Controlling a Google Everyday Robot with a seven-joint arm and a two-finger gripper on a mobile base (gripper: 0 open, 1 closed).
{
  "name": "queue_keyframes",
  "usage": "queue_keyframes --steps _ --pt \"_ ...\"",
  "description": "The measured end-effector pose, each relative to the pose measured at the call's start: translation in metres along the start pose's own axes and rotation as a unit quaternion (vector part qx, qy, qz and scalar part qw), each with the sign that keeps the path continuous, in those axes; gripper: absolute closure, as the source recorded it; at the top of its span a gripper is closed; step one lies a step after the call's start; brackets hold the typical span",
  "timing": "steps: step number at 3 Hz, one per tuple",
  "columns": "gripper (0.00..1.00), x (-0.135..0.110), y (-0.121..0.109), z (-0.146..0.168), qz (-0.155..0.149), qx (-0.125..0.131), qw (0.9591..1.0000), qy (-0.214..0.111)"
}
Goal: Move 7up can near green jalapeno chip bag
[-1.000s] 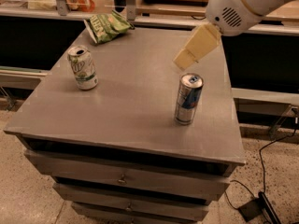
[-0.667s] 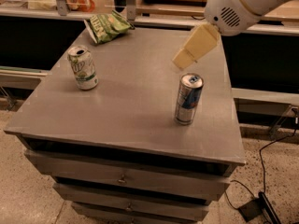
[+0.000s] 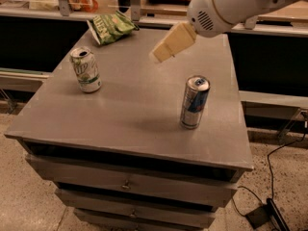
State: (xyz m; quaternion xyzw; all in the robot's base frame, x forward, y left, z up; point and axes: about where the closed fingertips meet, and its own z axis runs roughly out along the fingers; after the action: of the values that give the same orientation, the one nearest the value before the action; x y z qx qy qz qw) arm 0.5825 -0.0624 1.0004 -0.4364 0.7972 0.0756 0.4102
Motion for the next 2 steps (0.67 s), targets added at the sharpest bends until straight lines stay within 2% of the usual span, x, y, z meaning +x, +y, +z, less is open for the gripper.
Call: queue_keyframes --steps 1,2 --pt "0.00 -0.016 -0.001 0.031 0.007 0.001 0.9996 -0.026" --pt "0.00 -0.025 0.001 0.057 0.013 -0.036 0.9978 -0.054"
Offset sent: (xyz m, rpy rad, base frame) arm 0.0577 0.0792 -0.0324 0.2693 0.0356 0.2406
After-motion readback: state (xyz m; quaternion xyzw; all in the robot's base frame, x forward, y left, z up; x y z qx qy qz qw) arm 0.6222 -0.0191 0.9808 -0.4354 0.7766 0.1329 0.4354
